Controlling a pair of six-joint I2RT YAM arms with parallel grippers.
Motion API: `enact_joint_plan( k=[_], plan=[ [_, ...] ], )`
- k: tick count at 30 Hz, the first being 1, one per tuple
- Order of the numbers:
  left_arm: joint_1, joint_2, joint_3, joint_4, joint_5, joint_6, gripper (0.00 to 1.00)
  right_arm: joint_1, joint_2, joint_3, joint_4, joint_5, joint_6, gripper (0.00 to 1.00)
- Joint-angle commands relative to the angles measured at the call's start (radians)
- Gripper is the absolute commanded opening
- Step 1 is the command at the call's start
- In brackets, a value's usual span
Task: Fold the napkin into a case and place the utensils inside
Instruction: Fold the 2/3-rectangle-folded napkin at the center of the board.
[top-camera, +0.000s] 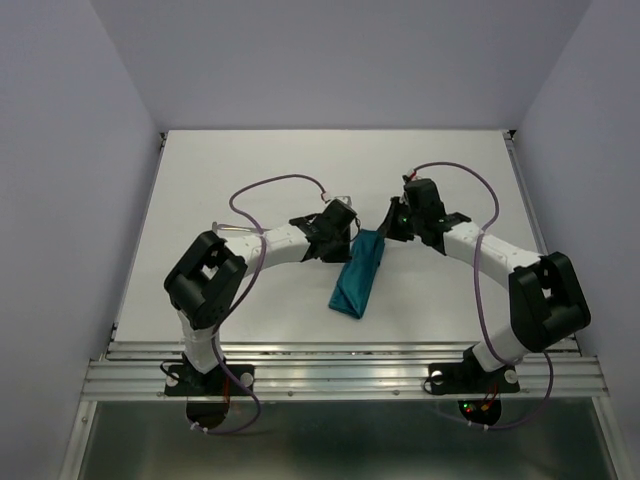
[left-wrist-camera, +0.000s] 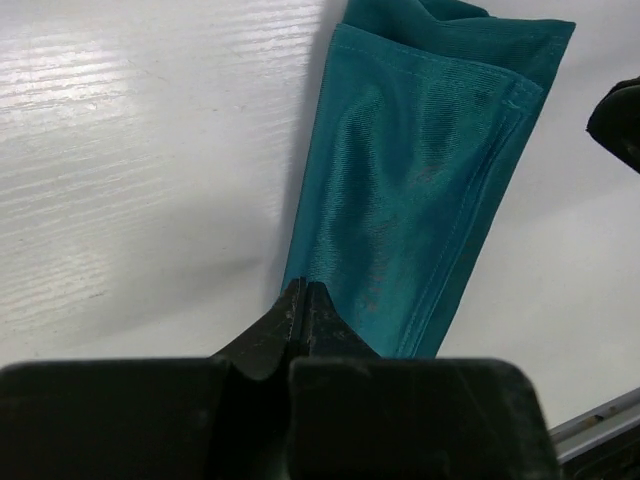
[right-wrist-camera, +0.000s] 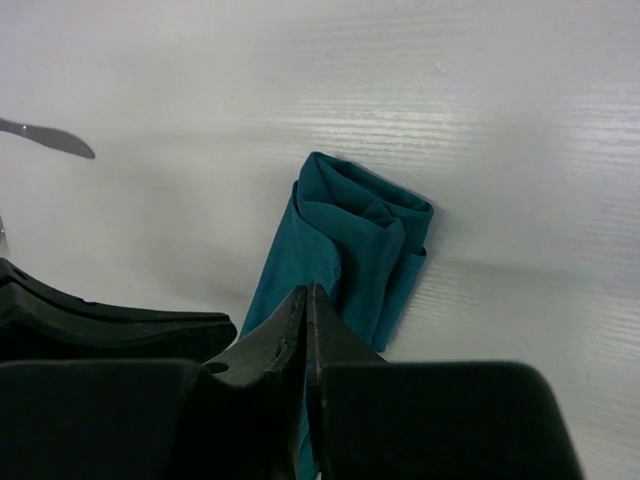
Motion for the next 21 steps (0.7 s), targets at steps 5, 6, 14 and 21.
enact_joint_plan(
  k=[5, 6, 14, 21],
  plan=[
    [0.021, -0.034, -0.108, 0.128, 0.133, -0.024, 0.0, 0.011, 0.095, 0.05, 0.05, -0.136, -0.021, 0.06],
    [0.019, -0.033, -0.119, 0.14, 0.142, -0.029, 0.0, 0.012, 0.104, 0.053, 0.054, -0.142, -0.022, 0.06],
    [0.019, 0.007, -0.165, 0.208, 0.185, -0.04, 0.0, 0.022, 0.178, 0.083, 0.076, -0.107, -0.025, 0.04],
    [0.021, 0.035, -0.214, 0.252, 0.216, -0.047, 0.0, 0.022, 0.216, 0.11, 0.03, 0.098, -0.008, 0.02]
  ],
)
